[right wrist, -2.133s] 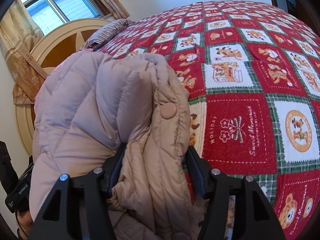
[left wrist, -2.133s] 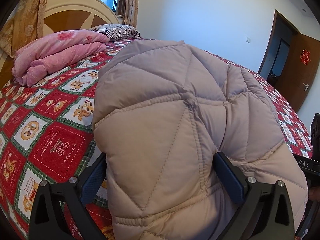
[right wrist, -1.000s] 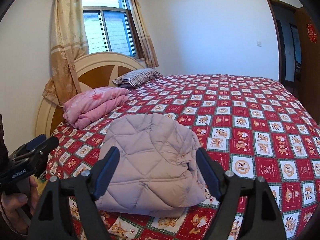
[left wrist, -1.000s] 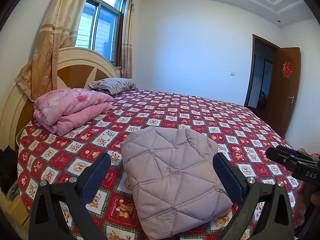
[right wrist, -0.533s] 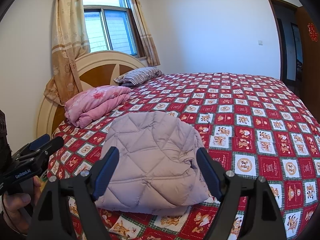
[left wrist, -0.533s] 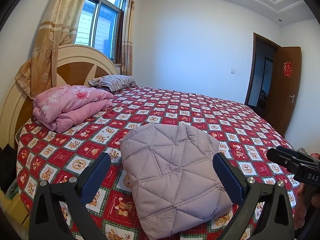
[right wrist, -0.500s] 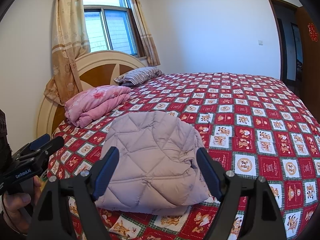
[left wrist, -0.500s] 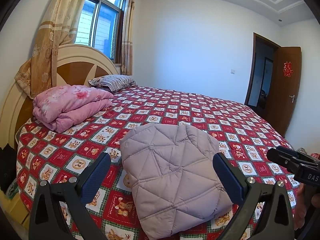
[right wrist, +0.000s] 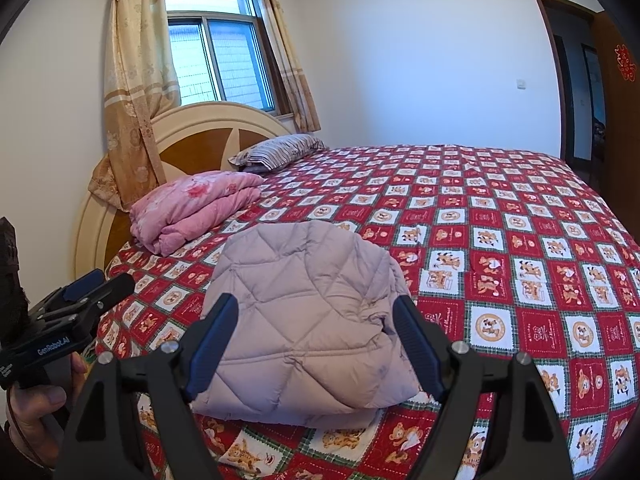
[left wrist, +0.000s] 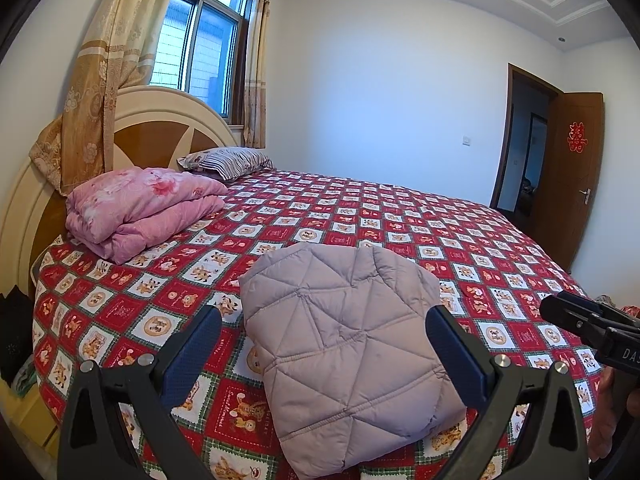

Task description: Fold large clothes

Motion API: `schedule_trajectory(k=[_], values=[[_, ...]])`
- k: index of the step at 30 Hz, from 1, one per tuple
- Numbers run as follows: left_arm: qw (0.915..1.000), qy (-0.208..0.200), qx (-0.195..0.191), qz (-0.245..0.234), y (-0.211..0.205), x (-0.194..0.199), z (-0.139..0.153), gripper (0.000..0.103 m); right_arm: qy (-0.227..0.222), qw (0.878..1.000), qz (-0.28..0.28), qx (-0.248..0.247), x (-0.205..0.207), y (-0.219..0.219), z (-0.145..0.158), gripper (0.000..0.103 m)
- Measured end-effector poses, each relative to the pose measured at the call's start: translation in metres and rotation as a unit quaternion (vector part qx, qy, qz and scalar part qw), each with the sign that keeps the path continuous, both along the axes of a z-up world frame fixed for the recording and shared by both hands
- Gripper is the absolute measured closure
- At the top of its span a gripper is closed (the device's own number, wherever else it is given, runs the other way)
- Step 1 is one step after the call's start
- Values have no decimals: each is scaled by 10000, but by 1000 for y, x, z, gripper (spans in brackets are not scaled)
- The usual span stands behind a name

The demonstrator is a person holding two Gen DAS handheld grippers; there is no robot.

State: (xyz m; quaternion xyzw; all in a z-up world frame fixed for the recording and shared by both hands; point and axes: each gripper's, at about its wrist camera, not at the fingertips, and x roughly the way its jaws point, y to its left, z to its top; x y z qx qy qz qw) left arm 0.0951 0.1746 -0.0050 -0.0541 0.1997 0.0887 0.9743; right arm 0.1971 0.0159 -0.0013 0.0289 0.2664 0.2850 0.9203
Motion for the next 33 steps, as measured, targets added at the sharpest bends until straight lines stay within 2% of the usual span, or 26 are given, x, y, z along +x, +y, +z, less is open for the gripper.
schedule_trajectory(k=[28,33], values=[[9997,46,-61,211,5,2,1,1,-52,10000,19,12,-7,0,-1,21],[9995,158,-43,267,5,6,-2,1,-23,10000,32,2,-7,-1,-1,21]])
